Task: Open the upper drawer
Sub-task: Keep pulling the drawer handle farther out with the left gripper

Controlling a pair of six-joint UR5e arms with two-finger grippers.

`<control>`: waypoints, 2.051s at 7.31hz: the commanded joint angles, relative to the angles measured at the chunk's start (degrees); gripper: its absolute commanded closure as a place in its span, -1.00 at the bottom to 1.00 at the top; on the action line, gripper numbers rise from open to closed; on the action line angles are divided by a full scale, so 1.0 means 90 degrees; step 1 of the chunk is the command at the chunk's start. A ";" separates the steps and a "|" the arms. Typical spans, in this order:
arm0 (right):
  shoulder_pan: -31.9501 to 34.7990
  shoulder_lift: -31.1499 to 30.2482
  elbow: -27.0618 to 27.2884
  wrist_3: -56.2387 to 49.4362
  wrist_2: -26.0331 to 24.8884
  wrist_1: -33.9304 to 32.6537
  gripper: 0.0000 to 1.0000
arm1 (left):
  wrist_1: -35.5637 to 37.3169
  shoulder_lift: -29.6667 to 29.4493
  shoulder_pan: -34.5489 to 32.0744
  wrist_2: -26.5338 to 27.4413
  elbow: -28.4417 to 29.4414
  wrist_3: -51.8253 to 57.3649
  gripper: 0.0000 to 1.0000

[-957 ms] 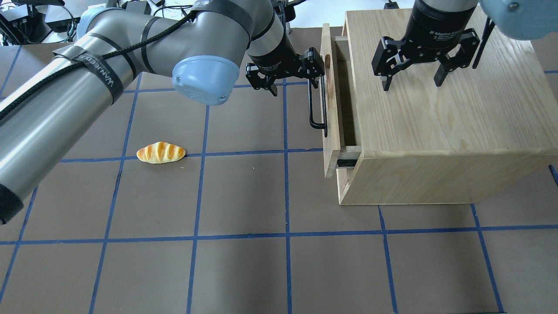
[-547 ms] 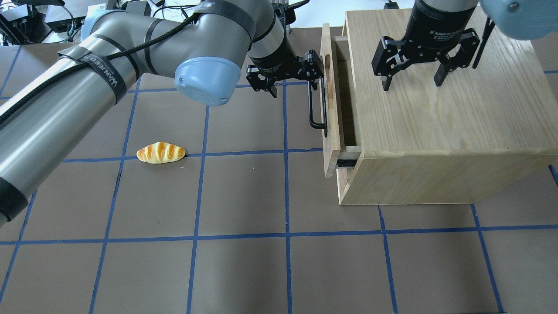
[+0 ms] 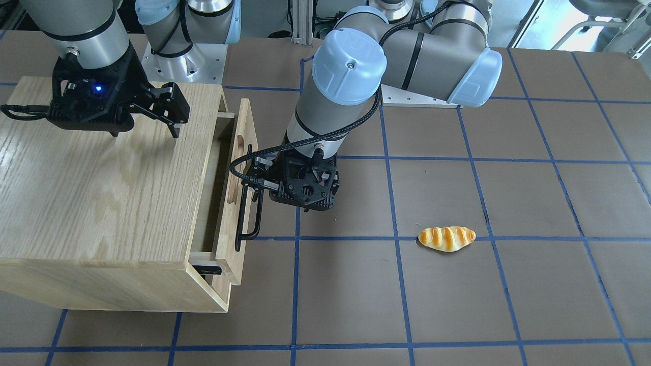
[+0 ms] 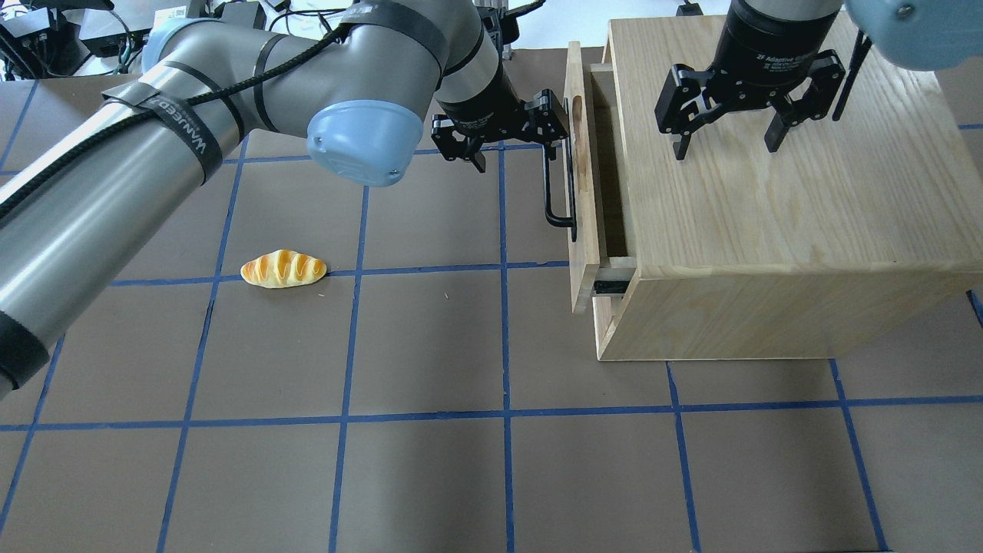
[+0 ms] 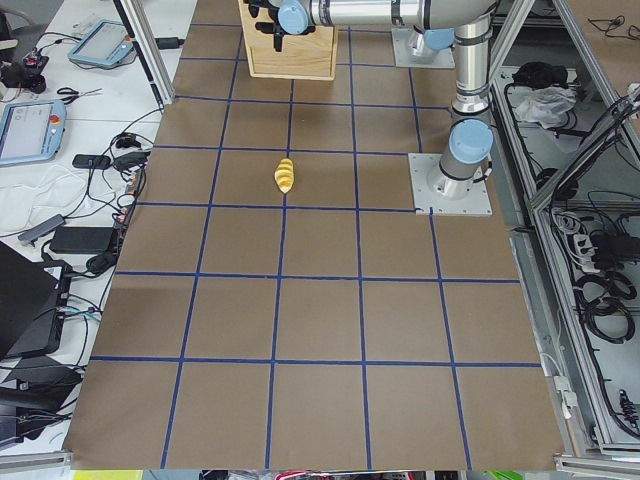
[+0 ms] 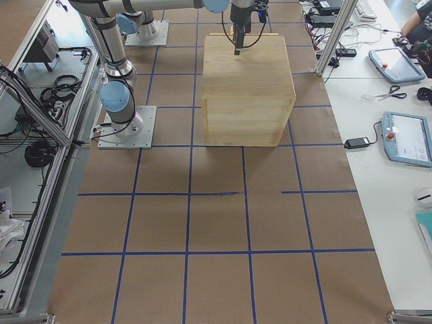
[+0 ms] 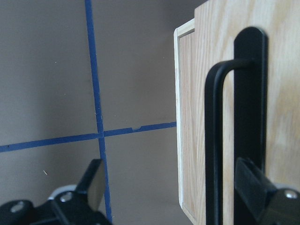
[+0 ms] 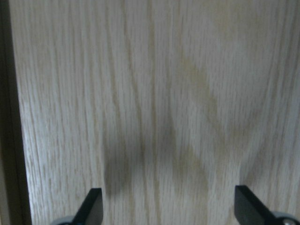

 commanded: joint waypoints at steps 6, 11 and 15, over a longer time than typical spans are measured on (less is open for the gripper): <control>0.0000 0.0000 0.0007 0.0001 0.0000 0.0000 -1.00 | 0.0000 -0.0049 0.0067 0.0365 0.0038 0.0167 -1.00; 0.0000 0.0000 -0.0002 -0.0009 0.0000 0.0000 -1.00 | -0.0059 -0.0020 0.0097 0.0610 0.0048 0.0177 -1.00; 0.0000 0.0000 -0.0002 -0.0009 0.0000 0.0000 -1.00 | -0.0088 -0.0039 0.0116 0.0835 0.0038 0.0362 -1.00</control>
